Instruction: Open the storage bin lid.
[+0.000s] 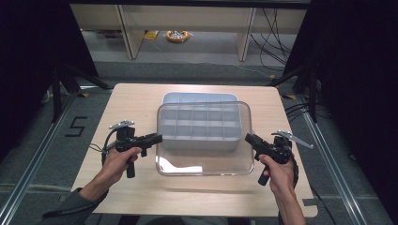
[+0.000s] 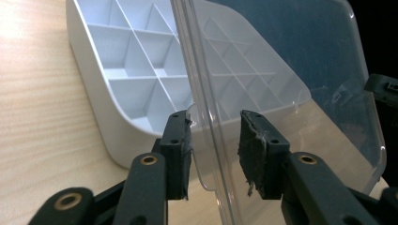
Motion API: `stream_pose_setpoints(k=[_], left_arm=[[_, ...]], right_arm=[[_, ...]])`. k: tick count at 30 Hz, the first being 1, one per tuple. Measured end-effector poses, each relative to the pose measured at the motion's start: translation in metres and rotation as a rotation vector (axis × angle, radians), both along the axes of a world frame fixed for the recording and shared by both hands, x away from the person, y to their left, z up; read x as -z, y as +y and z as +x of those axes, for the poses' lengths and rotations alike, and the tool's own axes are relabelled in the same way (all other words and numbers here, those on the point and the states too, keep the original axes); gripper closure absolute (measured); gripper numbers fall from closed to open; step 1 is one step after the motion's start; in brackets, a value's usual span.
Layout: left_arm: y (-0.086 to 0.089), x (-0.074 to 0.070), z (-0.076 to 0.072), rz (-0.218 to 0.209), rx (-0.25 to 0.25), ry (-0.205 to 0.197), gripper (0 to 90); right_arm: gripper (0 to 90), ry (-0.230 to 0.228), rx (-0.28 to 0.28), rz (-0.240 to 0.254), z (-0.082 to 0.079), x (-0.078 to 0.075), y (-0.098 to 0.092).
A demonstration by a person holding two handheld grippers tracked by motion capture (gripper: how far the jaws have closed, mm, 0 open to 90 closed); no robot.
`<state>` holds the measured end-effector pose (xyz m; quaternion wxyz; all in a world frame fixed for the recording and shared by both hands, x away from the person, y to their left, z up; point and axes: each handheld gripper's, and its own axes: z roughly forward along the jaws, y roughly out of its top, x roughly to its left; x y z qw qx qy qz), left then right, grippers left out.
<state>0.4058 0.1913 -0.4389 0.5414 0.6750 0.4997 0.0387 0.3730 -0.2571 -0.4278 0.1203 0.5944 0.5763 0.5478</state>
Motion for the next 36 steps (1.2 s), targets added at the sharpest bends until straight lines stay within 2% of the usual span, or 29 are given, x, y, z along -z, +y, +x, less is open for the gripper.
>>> stream_pose_setpoints(k=[5, 9, 11, 13, 15, 16, 17, 19, 21, 26, 27, 28, 29, 31, 36], left_arm=[[0.003, 0.005, -0.009, 0.0, 0.016, 0.004, 63.1], [0.005, 0.007, -0.014, -0.006, 0.02, 0.008, 63.1], [0.005, 0.009, -0.017, -0.002, 0.019, 0.013, 63.0], [0.006, 0.011, -0.019, 0.004, 0.018, 0.012, 63.0], [0.006, 0.013, -0.021, 0.014, 0.02, 0.013, 63.1], [0.007, 0.014, -0.022, 0.017, 0.016, 0.013, 62.9], [0.007, 0.015, -0.023, 0.013, 0.016, 0.014, 63.0], [0.008, 0.016, -0.025, 0.014, 0.021, 0.015, 63.1], [0.008, 0.017, -0.028, 0.018, 0.024, 0.015, 63.0], [0.007, 0.02, -0.034, 0.025, 0.036, 0.015, 62.9], [0.007, 0.021, -0.036, 0.027, 0.037, 0.016, 62.8], [0.007, 0.021, -0.036, 0.028, 0.04, 0.018, 62.9], [0.006, 0.022, -0.038, 0.032, 0.037, 0.018, 62.9], [0.006, 0.024, -0.04, 0.032, 0.045, 0.021, 62.8], [0.005, 0.026, -0.047, 0.032, 0.056, 0.025, 62.7]], right_arm=[[65.8, -0.001, -0.008, 0.022, -0.004, 0.004, 0.0], [65.8, -0.012, -0.011, 0.017, -0.01, 0.007, 0.001], [65.7, 0.003, 0.0, 0.011, -0.014, 0.009, 0.002], [65.8, -0.002, -0.01, 0.025, -0.016, 0.012, 0.002], [65.8, -0.001, -0.002, 0.012, -0.019, 0.014, 0.003], [65.8, 0.006, -0.007, 0.023, -0.021, 0.016, 0.004], [65.9, -0.002, -0.001, -0.004, -0.022, 0.018, 0.004], [65.9, 0.02, -0.006, 0.027, -0.024, 0.02, 0.005], [65.8, 0.016, -0.006, 0.013, -0.027, 0.023, 0.004], [65.8, 0.024, -0.007, 0.027, -0.032, 0.026, 0.003], [65.8, 0.042, -0.002, 0.012, -0.035, 0.024, 0.002], [65.7, 0.021, -0.009, 0.021, -0.035, 0.028, 0.001], [65.8, 0.027, -0.014, 0.04, -0.036, 0.029, 0.002], [65.7, 0.026, -0.015, 0.036, -0.039, 0.032, 0.001], [65.5, 0.051, 0.001, 0.029, -0.047, 0.036, 0.0]])
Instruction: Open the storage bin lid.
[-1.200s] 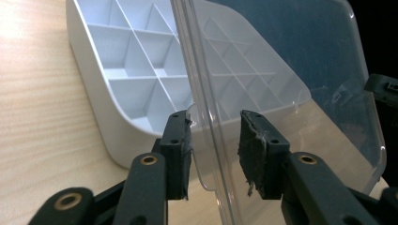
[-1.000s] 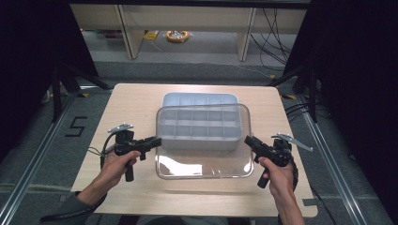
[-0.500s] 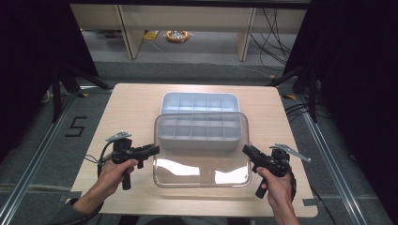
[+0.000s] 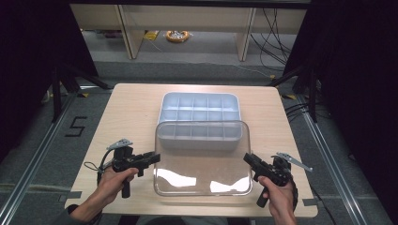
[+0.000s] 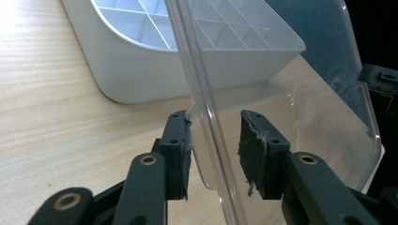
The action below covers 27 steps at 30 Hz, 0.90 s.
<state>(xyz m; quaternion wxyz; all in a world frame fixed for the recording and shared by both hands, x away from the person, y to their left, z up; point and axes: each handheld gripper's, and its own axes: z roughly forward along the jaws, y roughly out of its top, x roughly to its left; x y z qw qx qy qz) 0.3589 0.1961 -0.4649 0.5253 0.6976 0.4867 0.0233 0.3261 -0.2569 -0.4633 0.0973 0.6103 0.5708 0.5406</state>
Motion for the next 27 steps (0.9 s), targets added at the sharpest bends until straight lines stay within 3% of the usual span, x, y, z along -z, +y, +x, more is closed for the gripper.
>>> stream_pose_setpoints(k=[6, 13, 16, 17, 19, 22, 23, 25, 27], left_arm=[[0.001, 0.004, -0.009, 0.009, 0.004, 0.006, 62.5], [0.002, 0.011, -0.019, 0.024, 0.017, 0.019, 62.5], [0.003, 0.015, -0.022, 0.027, 0.03, 0.031, 62.4], [0.003, 0.016, -0.023, 0.029, 0.024, 0.035, 62.4], [0.003, 0.019, -0.026, 0.031, 0.031, 0.042, 62.4], [0.003, 0.02, -0.028, 0.04, 0.035, 0.036, 62.4], [0.003, 0.021, -0.029, 0.049, 0.035, 0.033, 62.3], [0.002, 0.024, -0.03, 0.059, 0.034, 0.036, 61.9], [0.001, 0.026, -0.031, 0.061, 0.038, 0.05, 61.9]], right_arm=[[65.4, -0.009, -0.013, 0.012, -0.011, 0.006, 0.001], [65.4, 0.014, -0.005, 0.012, -0.024, 0.011, 0.003], [65.5, 0.004, -0.017, -0.013, -0.028, 0.014, 0.002], [65.5, 0.023, -0.014, -0.011, -0.032, 0.015, 0.002], [65.5, 0.013, -0.019, -0.005, -0.033, 0.018, 0.002], [65.0, 0.059, -0.008, 0.015, -0.039, 0.019, 0.004], [64.7, 0.038, -0.021, -0.011, -0.039, 0.023, 0.002], [64.5, 0.073, -0.011, 0.0, -0.044, 0.025, 0.006], [64.4, 0.056, -0.014, -0.025, -0.043, 0.028, 0.004]])
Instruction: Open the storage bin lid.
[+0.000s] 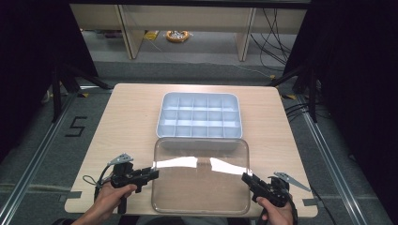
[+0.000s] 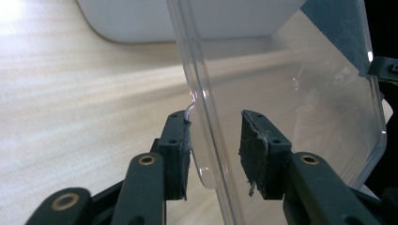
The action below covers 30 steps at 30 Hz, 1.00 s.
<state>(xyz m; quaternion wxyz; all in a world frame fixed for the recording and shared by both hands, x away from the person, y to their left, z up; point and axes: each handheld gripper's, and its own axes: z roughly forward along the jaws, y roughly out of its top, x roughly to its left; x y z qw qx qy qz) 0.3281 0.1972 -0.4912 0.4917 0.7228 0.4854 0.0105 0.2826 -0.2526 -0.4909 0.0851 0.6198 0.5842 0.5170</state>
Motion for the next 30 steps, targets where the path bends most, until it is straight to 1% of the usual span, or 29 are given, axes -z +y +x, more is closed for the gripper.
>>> stream_pose_setpoints(k=[1, 2, 4, 5, 6, 7, 8, 9, 10, 11, 12, 13, 15, 16, 17, 18, 19, 20, 21, 22, 23, 24, 26, 27, 28, 29, 30], left_arm=[[-0.001, 0.001, -0.001, 0.003, 0.003, 0.001, 61.8], [-0.002, 0.003, -0.001, 0.002, 0.003, 0.004, 61.7], [-0.003, 0.004, -0.002, 0.01, 0.008, 0.011, 61.5], [-0.003, 0.005, -0.002, 0.018, 0.014, 0.011, 61.4], [-0.003, 0.006, -0.002, 0.016, 0.013, 0.013, 61.4], [-0.004, 0.007, -0.002, 0.02, 0.012, 0.015, 61.1], [-0.003, 0.007, -0.002, 0.027, 0.014, 0.016, 60.8], [-0.004, 0.008, -0.003, 0.028, 0.014, 0.021, 60.6], [-0.004, 0.008, -0.003, 0.028, 0.017, 0.023, 60.4], [-0.004, 0.008, -0.003, 0.036, 0.017, 0.024, 60.4], [-0.004, 0.009, -0.003, 0.035, 0.02, 0.024, 60.3], [-0.004, 0.009, -0.003, 0.036, 0.023, 0.025, 60.2], [-0.004, 0.01, -0.003, 0.051, 0.033, 0.026, 59.7], [-0.004, 0.01, -0.003, 0.054, 0.035, 0.033, 59.3], [-0.004, 0.011, -0.003, 0.058, 0.038, 0.035, 59.0], [-0.004, 0.012, -0.003, 0.059, 0.039, 0.034, 58.8], [-0.004, 0.012, -0.002, 0.064, 0.043, 0.037, 58.5], [-0.004, 0.013, -0.002, 0.07, 0.043, 0.039, 58.1], [-0.004, 0.013, -0.002, 0.074, 0.044, 0.041, 57.6], [-0.004, 0.014, -0.002, 0.076, 0.048, 0.047, 57.2], [-0.004, 0.015, -0.002, 0.081, 0.051, 0.05, 56.8], [-0.004, 0.015, -0.002, 0.083, 0.054, 0.053, 56.5], [-0.005, 0.015, -0.002, 0.088, 0.053, 0.051, 56.3], [-0.005, 0.015, -0.002, 0.094, 0.057, 0.048, 56.2], [-0.005, 0.015, -0.003, 0.097, 0.059, 0.05, 56.0], [-0.005, 0.015, -0.003, 0.1, 0.059, 0.051, 55.7], [-0.005, 0.016, -0.002, 0.104, 0.059, 0.05, 55.4]], right_arm=[[64.3, 0.007, -0.01, 0.003, -0.001, 0.0, -0.001], [64.1, 0.023, 0.004, -0.018, -0.001, 0.002, -0.001], [64.0, 0.026, 0.004, -0.012, -0.002, 0.004, -0.002], [63.8, 0.042, 0.008, -0.021, -0.003, 0.005, -0.002], [63.8, 0.042, 0.008, -0.021, -0.003, 0.005, -0.002], [63.8, 0.027, -0.006, -0.007, -0.002, 0.007, -0.002], [63.7, 0.037, -0.006, -0.004, -0.003, 0.008, -0.002], [63.6, 0.023, -0.005, -0.024, -0.002, 0.009, -0.002], [63.6, 0.066, 0.008, -0.002, -0.003, 0.008, 0.0], [63.5, 0.078, 0.009, 0.013, -0.003, 0.008, 0.0], [63.4, 0.057, 0.007, -0.006, -0.002, 0.011, 0.0], [63.3, 0.037, -0.016, -0.023, 0.0, 0.013, -0.002], [63.0, 0.089, 0.003, 0.005, -0.002, 0.01, 0.0], [62.9, 0.088, 0.003, 0.013, -0.002, 0.011, 0.001], [62.7, 0.059, -0.017, -0.028, 0.0, 0.014, -0.002], [62.6, 0.075, -0.008, -0.039, 0.0, 0.014, -0.001], [62.5, 0.049, -0.021, -0.047, 0.001, 0.017, -0.002], [62.4, 0.103, -0.01, 0.011, -0.001, 0.014, 0.002], [62.3, 0.087, -0.012, -0.017, 0.0, 0.017, 0.001], [62.1, 0.082, -0.019, -0.036, 0.001, 0.018, 0.0], [61.9, 0.084, -0.018, -0.037, 0.001, 0.018, 0.001], [61.8, 0.102, -0.001, -0.02, 0.001, 0.017, 0.003], [61.7, 0.112, -0.016, -0.018, 0.001, 0.017, 0.002], [61.7, 0.081, -0.031, -0.048, 0.003, 0.02, 0.0], [61.6, 0.096, -0.023, -0.03, 0.002, 0.019, 0.001], [61.5, 0.115, -0.027, -0.014, 0.001, 0.017, 0.002], [61.4, 0.099, -0.032, -0.041, 0.002, 0.018, 0.001]])
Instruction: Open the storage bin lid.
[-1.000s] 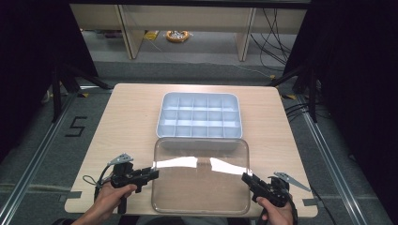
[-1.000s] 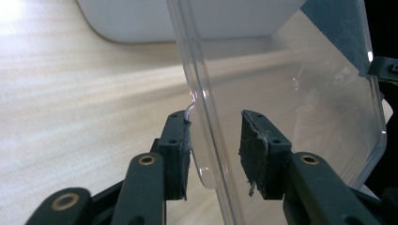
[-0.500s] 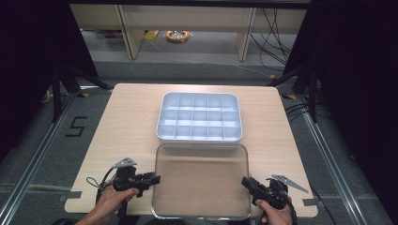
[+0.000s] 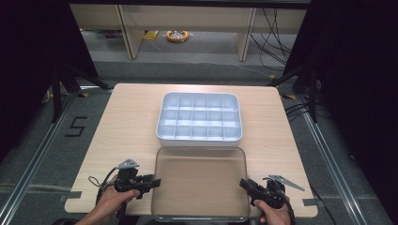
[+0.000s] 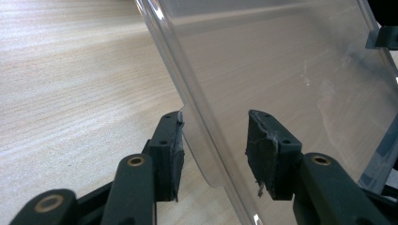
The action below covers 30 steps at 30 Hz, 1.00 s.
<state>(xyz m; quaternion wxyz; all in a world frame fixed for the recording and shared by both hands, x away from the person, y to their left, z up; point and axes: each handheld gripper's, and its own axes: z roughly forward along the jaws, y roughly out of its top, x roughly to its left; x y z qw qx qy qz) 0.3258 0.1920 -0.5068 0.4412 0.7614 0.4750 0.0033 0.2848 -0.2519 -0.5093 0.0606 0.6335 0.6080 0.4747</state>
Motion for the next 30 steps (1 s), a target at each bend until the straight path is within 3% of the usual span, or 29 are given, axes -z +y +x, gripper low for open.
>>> stream_pose_setpoints(k=[1, 2, 4, 5, 6, 7, 8, 9, 10, 12, 13, 14, 15, 16, 18, 19, 20, 22, 24, 25, 28, 30], left_arm=[[0.0, 0.0, 0.0, 0.001, 0.001, 0.004, 55.2], [0.0, 0.001, 0.001, 0.0, 0.0, 0.007, 55.1], [0.001, 0.001, 0.002, 0.003, 0.01, 0.015, 54.9], [0.001, 0.002, 0.003, 0.001, 0.01, 0.017, 54.8], [0.002, 0.002, 0.004, 0.005, 0.017, 0.024, 54.8], [0.002, 0.003, 0.004, 0.004, 0.019, 0.026, 54.7], [0.002, 0.003, 0.004, 0.004, 0.018, 0.028, 54.6], [0.002, 0.003, 0.005, 0.006, 0.02, 0.03, 54.5], [0.002, 0.003, 0.005, 0.009, 0.021, 0.031, 54.5], [0.001, 0.004, 0.005, 0.006, 0.019, 0.027, 54.3], [0.001, 0.004, 0.005, 0.009, 0.017, 0.028, 54.2], [0.001, 0.004, 0.005, 0.009, 0.017, 0.03, 54.0], [0.001, 0.004, 0.005, 0.015, 0.02, 0.032, 53.7], [0.001, 0.004, 0.005, 0.02, 0.023, 0.035, 53.3], [0.0, 0.005, 0.005, 0.026, 0.023, 0.036, 52.5], [0.0, 0.005, 0.005, 0.03, 0.02, 0.034, 52.3], [-0.001, 0.005, 0.005, 0.033, 0.023, 0.036, 51.8], [-0.003, 0.006, 0.004, 0.068, 0.023, 0.01, 49.8], [-0.002, 0.004, 0.003, 0.113, 0.046, -0.017, 47.3], [-0.003, 0.003, 0.003, 0.077, 0.019, -0.015, 46.1], [0.0, -0.002, 0.004, 0.075, -0.019, -0.037, 36.1], [0.003, -0.002, 0.004, 0.057, -0.022, -0.043, 37.5]], right_arm=[[61.2, 0.024, 0.015, 0.021, 0.0, 0.0, 0.002], [61.0, -0.014, -0.008, -0.026, 0.003, 0.003, 0.0], [60.8, 0.029, 0.014, -0.002, 0.002, 0.002, 0.003], [60.6, -0.016, -0.011, -0.03, 0.004, 0.003, 0.001], [60.5, 0.017, 0.0, -0.003, 0.003, 0.001, 0.003], [60.3, 0.017, 0.01, -0.008, 0.004, 0.001, 0.004], [60.2, -0.007, -0.011, -0.053, 0.006, 0.004, 0.001], [60.0, -0.022, -0.02, -0.055, 0.007, 0.004, 0.001], [60.0, 0.023, 0.0, -0.014, 0.005, 0.001, 0.005], [59.7, 0.033, -0.001, -0.017, 0.005, 0.001, 0.005], [59.5, -0.013, -0.022, -0.06, 0.008, 0.005, 0.002], [59.4, 0.023, 0.002, -0.051, 0.007, 0.004, 0.005], [59.2, 0.031, 0.008, -0.049, 0.007, 0.003, 0.006], [59.2, -0.013, -0.02, -0.082, 0.01, 0.006, 0.003], [59.2, 0.036, 0.012, -0.05, 0.009, 0.003, 0.007], [59.1, 0.014, 0.004, -0.07, 0.01, 0.004, 0.006], [59.0, 0.03, 0.019, -0.073, 0.009, 0.004, 0.007], [57.6, 0.026, 0.01, -0.062, 0.009, 0.003, 0.008], [58.1, -0.008, 0.008, -0.111, 0.011, 0.003, 0.004], [56.3, -0.028, 0.003, -0.103, 0.011, 0.001, 0.001], [55.7, -0.043, -0.007, -0.088, 0.012, -0.001, 0.0], [55.5, -0.059, 0.009, -0.102, 0.013, 0.001, 0.0]])
